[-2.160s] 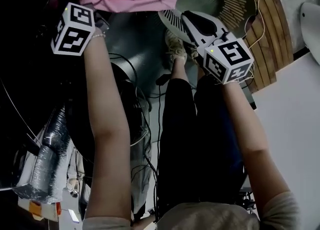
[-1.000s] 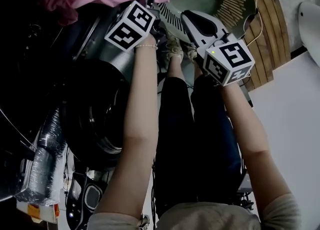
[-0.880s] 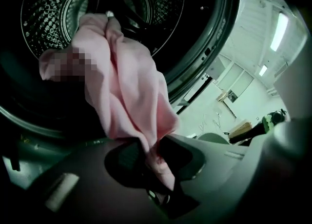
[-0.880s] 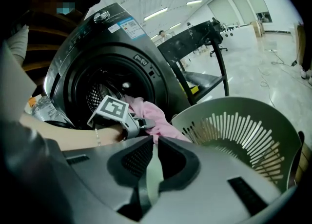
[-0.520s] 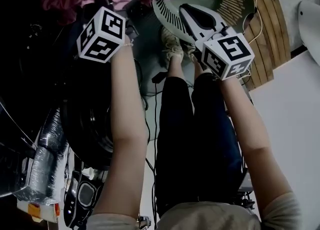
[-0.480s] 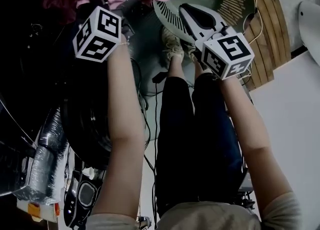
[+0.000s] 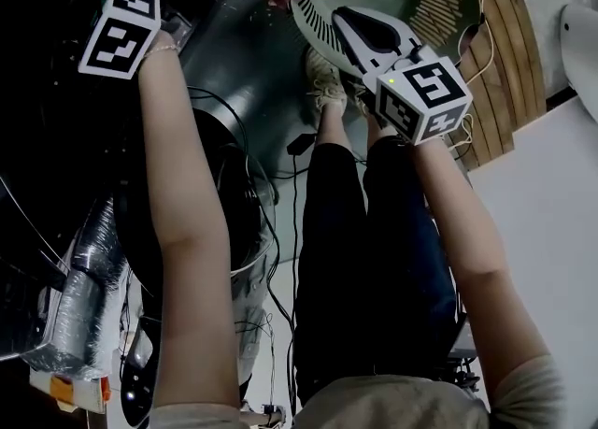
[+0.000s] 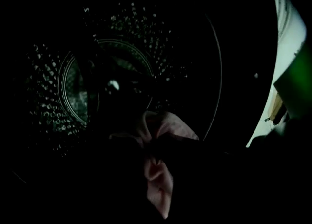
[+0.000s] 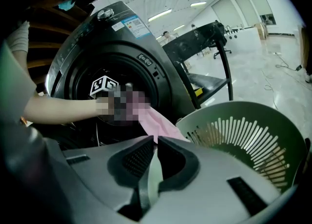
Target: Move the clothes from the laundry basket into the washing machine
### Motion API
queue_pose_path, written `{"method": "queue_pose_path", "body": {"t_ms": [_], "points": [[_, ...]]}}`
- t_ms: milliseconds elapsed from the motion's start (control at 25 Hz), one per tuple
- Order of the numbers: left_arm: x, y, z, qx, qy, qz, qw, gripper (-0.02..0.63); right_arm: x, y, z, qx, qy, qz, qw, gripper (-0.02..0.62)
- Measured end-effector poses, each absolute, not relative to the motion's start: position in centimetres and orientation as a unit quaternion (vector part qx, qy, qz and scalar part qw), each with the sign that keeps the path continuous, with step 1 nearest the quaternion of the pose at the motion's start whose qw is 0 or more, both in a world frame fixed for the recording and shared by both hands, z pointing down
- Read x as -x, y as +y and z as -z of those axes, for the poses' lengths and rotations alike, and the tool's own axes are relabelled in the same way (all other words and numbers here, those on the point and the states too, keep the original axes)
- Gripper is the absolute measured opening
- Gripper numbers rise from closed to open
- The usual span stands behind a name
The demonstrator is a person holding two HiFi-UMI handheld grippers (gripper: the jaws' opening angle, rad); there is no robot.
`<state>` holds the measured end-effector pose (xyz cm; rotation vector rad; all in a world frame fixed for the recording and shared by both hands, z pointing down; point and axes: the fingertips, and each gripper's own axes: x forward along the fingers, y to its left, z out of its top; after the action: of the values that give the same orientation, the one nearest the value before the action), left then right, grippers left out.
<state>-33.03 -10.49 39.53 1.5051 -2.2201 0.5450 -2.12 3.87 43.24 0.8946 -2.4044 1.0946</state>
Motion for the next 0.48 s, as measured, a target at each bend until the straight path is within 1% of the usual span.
{"method": "queue_pose_path", "body": {"t_ms": [80, 160, 200, 280, 360, 440, 480], "points": [[32.8, -10.2, -41.2, -0.531, -0.789, -0.196, 0.239, 0.091, 1.9, 4.0, -43.4, -0.316, -0.847, -0.388, 0.177, 0.032], [32.3, -9.6, -41.5, -0.525, -0.792, -0.192, 0.245, 0.107, 1.8, 4.1, -43.5, -0.317, -0.846, -0.389, 0.179, 0.032], [32.0, -9.1, -41.4, -0.523, -0.795, -0.193, 0.240, 0.130, 1.8, 4.2, -43.6, -0.317, -0.846, -0.390, 0.180, 0.032], [31.3, -8.0, -41.2, -0.518, -0.799, -0.203, 0.227, 0.203, 1.8, 4.5, -43.6, -0.316, -0.844, -0.392, 0.182, 0.032], [30.4, -6.6, -41.1, -0.516, -0.800, -0.229, 0.203, 0.231, 2.0, 4.7, -43.5, -0.314, -0.845, -0.393, 0.182, 0.032], [28.8, -4.9, -41.2, -0.522, -0.792, -0.259, 0.182, 0.241, 2.1, 4.9, -43.4, -0.313, -0.845, -0.393, 0.182, 0.032], [27.7, -4.0, -41.8, -0.529, -0.783, -0.269, 0.185, 0.242, 2.2, 5.1, -43.4, -0.312, -0.845, -0.394, 0.181, 0.032]]}}
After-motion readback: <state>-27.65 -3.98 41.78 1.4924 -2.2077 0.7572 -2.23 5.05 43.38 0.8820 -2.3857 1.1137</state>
